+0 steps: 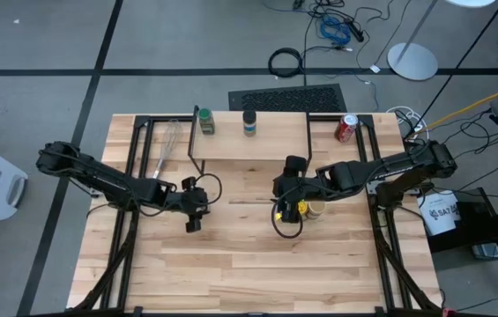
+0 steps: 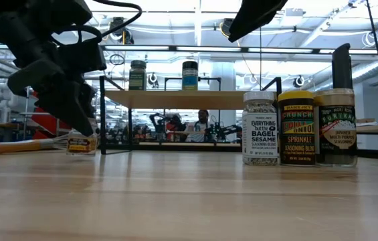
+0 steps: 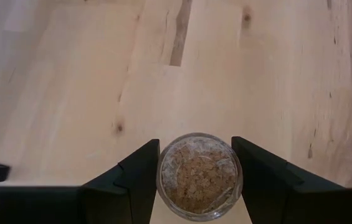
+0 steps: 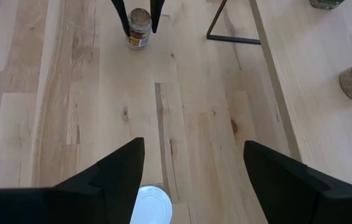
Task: Shelf spices
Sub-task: Remove the brown seasoning bottle from the shelf
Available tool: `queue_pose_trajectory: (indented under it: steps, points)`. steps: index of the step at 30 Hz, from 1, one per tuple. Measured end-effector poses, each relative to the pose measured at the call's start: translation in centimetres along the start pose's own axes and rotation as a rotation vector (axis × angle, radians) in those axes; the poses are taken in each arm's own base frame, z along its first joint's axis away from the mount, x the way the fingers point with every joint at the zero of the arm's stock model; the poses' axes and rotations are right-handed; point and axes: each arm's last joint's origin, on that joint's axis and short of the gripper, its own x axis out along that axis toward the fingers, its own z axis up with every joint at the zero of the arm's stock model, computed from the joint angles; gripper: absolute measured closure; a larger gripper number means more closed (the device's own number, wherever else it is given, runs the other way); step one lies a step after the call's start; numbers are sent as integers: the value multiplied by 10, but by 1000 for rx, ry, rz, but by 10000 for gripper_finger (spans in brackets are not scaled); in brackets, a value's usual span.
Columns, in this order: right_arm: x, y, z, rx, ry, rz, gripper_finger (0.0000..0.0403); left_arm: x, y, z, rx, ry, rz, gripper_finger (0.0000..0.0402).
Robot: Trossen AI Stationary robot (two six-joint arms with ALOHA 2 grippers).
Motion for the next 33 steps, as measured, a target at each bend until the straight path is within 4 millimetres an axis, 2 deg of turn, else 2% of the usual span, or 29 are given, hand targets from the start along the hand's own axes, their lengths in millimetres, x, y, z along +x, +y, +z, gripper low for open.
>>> queue_pose_trajectory:
  steps: [33]
  points:
    - [0,0,0,0,1,0,140,3,2,-10,1,28,20,206]
